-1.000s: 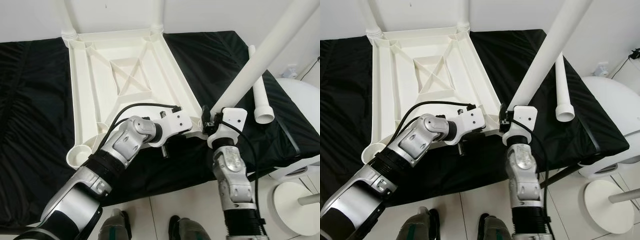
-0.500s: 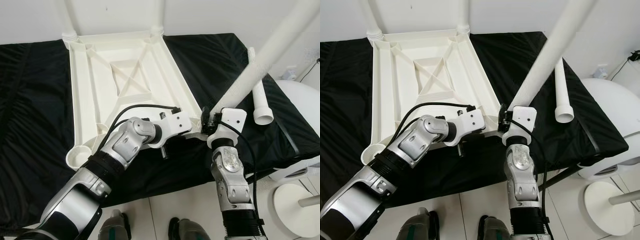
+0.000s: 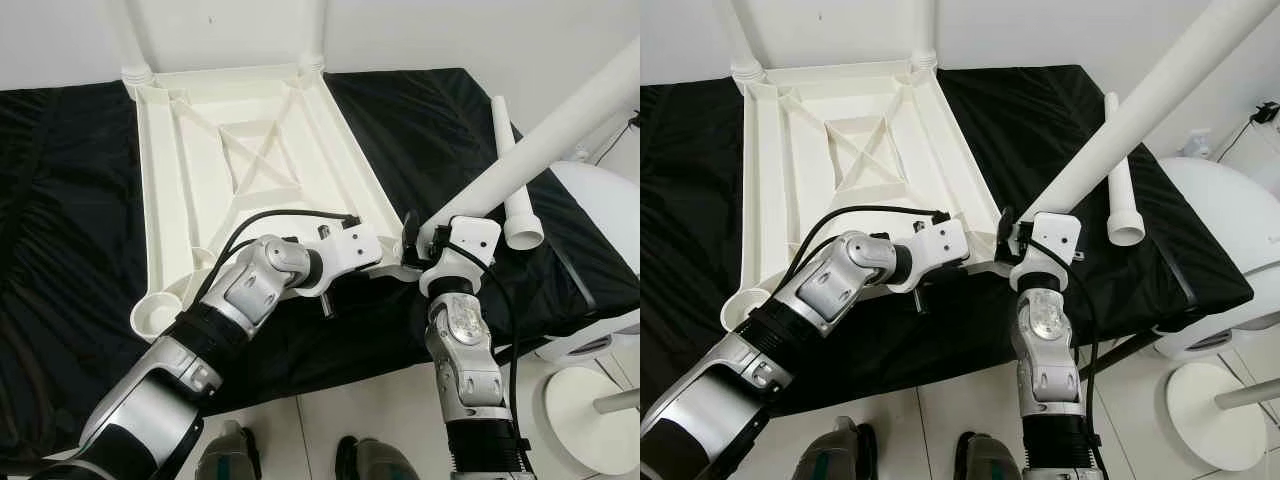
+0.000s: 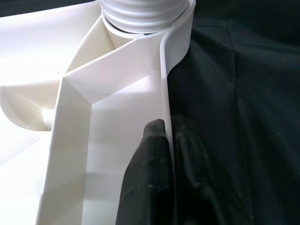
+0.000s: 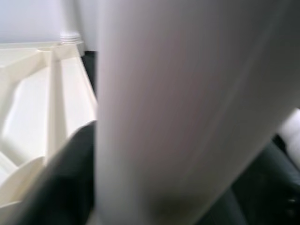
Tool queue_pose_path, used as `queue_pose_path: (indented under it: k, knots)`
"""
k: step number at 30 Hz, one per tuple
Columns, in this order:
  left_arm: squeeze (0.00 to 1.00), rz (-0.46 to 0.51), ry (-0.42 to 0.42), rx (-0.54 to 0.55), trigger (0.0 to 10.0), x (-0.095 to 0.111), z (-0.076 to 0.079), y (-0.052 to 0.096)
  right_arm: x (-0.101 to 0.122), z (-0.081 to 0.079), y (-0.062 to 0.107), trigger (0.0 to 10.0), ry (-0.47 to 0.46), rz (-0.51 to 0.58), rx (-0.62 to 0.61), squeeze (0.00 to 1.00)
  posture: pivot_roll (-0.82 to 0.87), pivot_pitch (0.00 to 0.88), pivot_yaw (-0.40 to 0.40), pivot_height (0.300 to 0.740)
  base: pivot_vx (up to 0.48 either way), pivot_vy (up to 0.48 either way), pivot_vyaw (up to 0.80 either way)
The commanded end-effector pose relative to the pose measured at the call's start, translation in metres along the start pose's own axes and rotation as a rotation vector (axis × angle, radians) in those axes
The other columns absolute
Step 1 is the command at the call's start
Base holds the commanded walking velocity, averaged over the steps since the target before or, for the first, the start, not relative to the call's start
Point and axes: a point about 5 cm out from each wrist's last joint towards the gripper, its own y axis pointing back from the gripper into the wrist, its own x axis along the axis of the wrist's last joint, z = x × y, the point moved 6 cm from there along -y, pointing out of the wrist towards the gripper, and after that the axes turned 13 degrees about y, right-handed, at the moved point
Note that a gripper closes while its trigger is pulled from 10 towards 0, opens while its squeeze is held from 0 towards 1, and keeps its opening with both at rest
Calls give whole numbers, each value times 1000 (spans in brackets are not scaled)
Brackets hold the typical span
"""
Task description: Building children table
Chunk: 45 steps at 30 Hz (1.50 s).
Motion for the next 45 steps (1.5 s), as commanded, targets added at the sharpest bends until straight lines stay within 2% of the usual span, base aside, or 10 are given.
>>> queue_pose_path:
  k: [1,7,8,9,10,20,28,34,39,45]
  knots:
    - [0,28,-24,32,10000,3,-3,2,-2,0,-2,0,-12,-5,5,0,8,34,-58,740,0,0,0]
    - [0,27,-24,33,10000,3,-3,2,-2,0,-3,0,-6,0,18,0,9,32,-58,740,0,0,0]
    - [0,28,-24,33,10000,3,-3,2,-3,0,-3,2039,-1,2,25,0,8,32,-58,740,0,0,0]
    - [0,28,-24,33,10000,3,-3,2,-2,0,-4,9137,2,9,40,0,8,32,-59,740,0,0,0]
    - [0,29,-24,33,10000,3,-3,2,-2,0,-5,10000,3,14,54,0,9,33,-58,740,0,0,0]
    - [0,30,-26,33,10000,4,-4,3,-5,2,-11,10000,27,16,142,0,10,38,-57,740,0,0,0]
    - [0,28,-27,36,10000,4,-5,5,-20,-4,-14,10000,39,-52,261,0,16,44,-56,740,0,0,0]
    - [0,26,-27,36,10000,3,-5,6,-26,0,-17,10000,82,-83,322,0,15,49,-52,740,0,0,0]
    - [0,25,-28,37,10000,3,-6,6,-26,0,-17,10000,96,-91,370,0,14,54,-53,740,0,0,0]
    - [0,28,-26,41,10000,5,-7,6,-27,-4,-7,10000,107,-89,469,0,8,68,-54,740,0,0,0]
